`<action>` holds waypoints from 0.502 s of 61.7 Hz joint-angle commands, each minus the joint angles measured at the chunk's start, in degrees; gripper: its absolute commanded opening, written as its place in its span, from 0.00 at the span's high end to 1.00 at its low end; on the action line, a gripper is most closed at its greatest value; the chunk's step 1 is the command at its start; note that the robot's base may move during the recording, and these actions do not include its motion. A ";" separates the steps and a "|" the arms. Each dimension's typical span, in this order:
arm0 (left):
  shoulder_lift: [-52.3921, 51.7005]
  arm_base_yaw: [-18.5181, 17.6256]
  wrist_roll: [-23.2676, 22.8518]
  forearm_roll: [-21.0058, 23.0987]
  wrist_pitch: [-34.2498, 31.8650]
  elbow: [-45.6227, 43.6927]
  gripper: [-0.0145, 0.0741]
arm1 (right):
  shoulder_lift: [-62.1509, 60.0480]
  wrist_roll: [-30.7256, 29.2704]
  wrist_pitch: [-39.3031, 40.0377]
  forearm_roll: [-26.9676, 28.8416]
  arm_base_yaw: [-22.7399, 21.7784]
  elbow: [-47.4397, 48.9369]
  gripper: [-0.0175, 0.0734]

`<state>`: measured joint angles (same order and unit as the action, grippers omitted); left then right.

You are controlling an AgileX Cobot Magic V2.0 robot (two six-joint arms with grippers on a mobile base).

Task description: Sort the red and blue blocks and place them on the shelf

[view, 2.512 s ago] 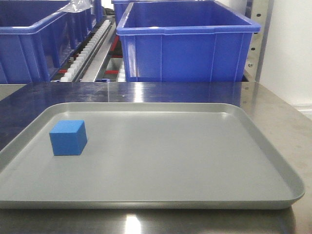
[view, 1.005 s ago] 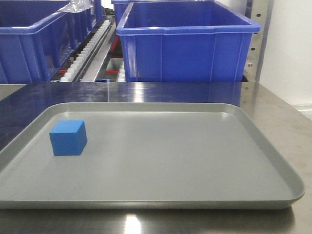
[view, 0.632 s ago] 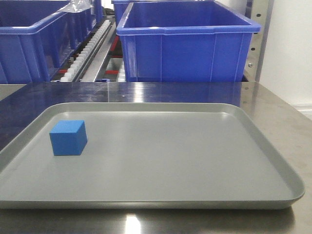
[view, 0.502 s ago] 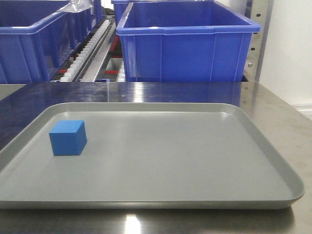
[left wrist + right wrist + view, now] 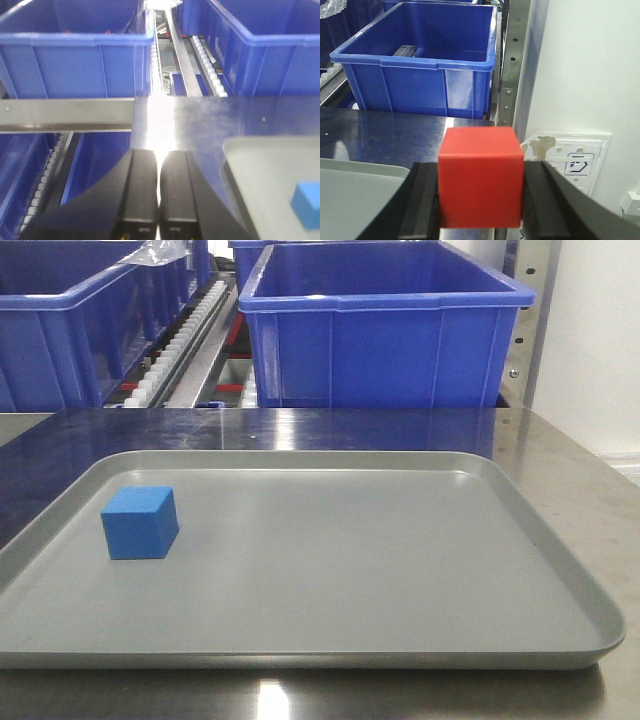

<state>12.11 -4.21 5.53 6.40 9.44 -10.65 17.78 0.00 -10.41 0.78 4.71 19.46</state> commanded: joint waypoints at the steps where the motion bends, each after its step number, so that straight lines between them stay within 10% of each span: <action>1: 5.55 0.03 -0.41 0.41 -4.65 -5.18 0.70 | 0.19 -0.65 5.00 -0.36 -0.35 1.63 0.67; 31: 33.83 -7.73 -0.51 -3.31 -0.62 -17.73 0.70 | 0.19 -0.65 5.00 -0.36 -0.35 1.63 0.67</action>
<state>42.48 -9.41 5.53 3.37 10.65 -24.13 17.78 -0.31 -10.41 0.78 4.71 19.46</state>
